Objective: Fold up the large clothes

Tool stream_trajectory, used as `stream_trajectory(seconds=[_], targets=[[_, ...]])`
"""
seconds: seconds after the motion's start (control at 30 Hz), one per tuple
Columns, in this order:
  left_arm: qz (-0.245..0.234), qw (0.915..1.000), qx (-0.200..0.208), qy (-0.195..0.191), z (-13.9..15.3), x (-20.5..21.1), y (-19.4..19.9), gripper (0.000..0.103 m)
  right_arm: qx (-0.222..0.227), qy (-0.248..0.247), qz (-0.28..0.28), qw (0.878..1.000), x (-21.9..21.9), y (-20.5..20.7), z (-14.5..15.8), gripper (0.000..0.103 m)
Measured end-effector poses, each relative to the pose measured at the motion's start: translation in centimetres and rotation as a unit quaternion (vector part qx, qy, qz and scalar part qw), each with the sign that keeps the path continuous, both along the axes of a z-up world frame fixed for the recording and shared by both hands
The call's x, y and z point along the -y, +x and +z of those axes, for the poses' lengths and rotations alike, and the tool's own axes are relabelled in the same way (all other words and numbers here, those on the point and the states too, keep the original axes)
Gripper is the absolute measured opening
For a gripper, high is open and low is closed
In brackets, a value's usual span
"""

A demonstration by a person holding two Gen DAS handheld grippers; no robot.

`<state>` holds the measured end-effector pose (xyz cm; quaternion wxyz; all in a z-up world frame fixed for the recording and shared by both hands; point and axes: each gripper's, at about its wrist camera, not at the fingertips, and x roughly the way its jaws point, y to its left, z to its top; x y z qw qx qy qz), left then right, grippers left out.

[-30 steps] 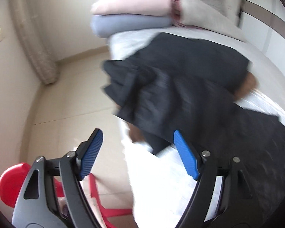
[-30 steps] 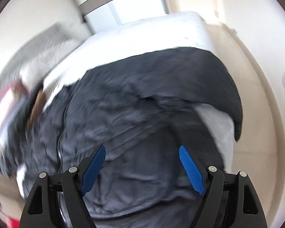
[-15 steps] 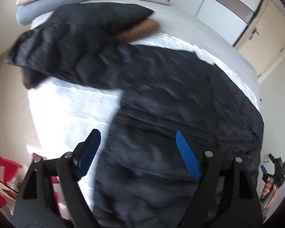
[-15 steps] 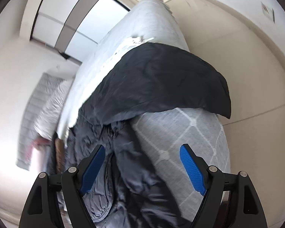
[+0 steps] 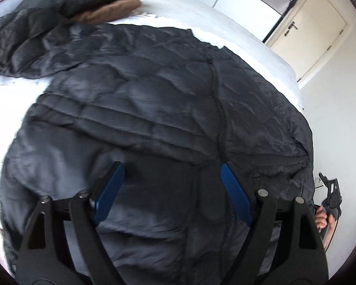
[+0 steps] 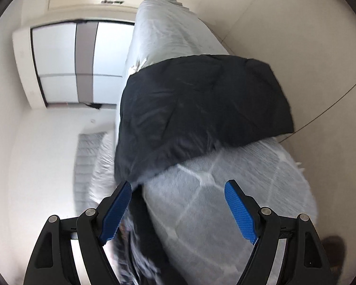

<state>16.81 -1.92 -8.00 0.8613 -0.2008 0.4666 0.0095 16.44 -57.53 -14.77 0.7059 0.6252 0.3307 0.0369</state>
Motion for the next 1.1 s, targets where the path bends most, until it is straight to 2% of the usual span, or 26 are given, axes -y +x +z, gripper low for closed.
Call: stream_trajectory(seconds=[0.17, 0.27, 0.37, 0.5, 0.63, 0.77, 0.8, 0.87, 0.9, 0.93, 0.97, 1.1], targets=[[-0.016, 0.9988, 0.009, 0.044, -0.4, 2.6, 0.8, 0.084, 0.000, 0.040, -0.017, 0.999, 1.9, 2.2, -2.9, 0.082], [-0.031, 0.9985, 0.008, 0.044, -0.5, 3.4, 1.2, 0.084, -0.010, 0.061, -0.047, 0.997, 4.2, 2.9, -4.7, 0.082], [-0.041, 0.9981, 0.011, 0.044, -0.7, 3.7, 1.3, 0.084, 0.002, 0.119, -0.086, 0.989, 6.2, 2.7, -6.4, 0.081], [-0.047, 0.9978, 0.015, 0.044, -0.7, 3.6, 1.4, 0.084, 0.013, 0.155, -0.104, 0.982, 7.0, 2.8, -7.5, 0.072], [-0.042, 0.9985, 0.012, 0.033, -0.8, 3.0, 1.5, 0.084, 0.010, 0.164, -0.075, 0.984, 5.6, 4.2, -7.5, 0.070], [-0.037, 0.9991, 0.010, 0.018, -0.6, 2.4, 1.4, 0.084, 0.000, 0.138, -0.055, 0.989, 4.0, 5.9, -6.7, 0.070], [-0.037, 0.9991, 0.010, 0.016, -0.6, 2.3, 1.3, 0.084, 0.000, 0.121, -0.060, 0.991, 4.0, 6.1, -6.2, 0.068], [-0.036, 0.9992, 0.011, 0.013, -0.4, 2.1, 1.2, 0.084, 0.012, 0.103, -0.073, 0.992, 4.1, 6.0, -5.4, 0.037], [-0.036, 0.9992, 0.011, 0.012, -0.3, 1.9, 1.0, 0.084, 0.017, 0.099, -0.081, 0.992, 4.2, 5.9, -5.1, 0.030], [-0.035, 0.9992, 0.012, 0.012, -0.3, 1.8, 1.0, 0.084, 0.028, 0.096, -0.088, 0.991, 4.3, 5.9, -4.6, 0.015], [-0.034, 0.9993, 0.012, 0.011, -0.2, 1.7, 1.0, 0.084, 0.036, 0.092, -0.091, 0.991, 4.4, 5.8, -4.1, 0.010], [-0.027, 0.9995, 0.014, 0.006, 0.0, 0.8, 0.8, 0.084, 0.054, 0.020, -0.100, 0.993, 4.6, 5.3, 0.2, 0.007]])
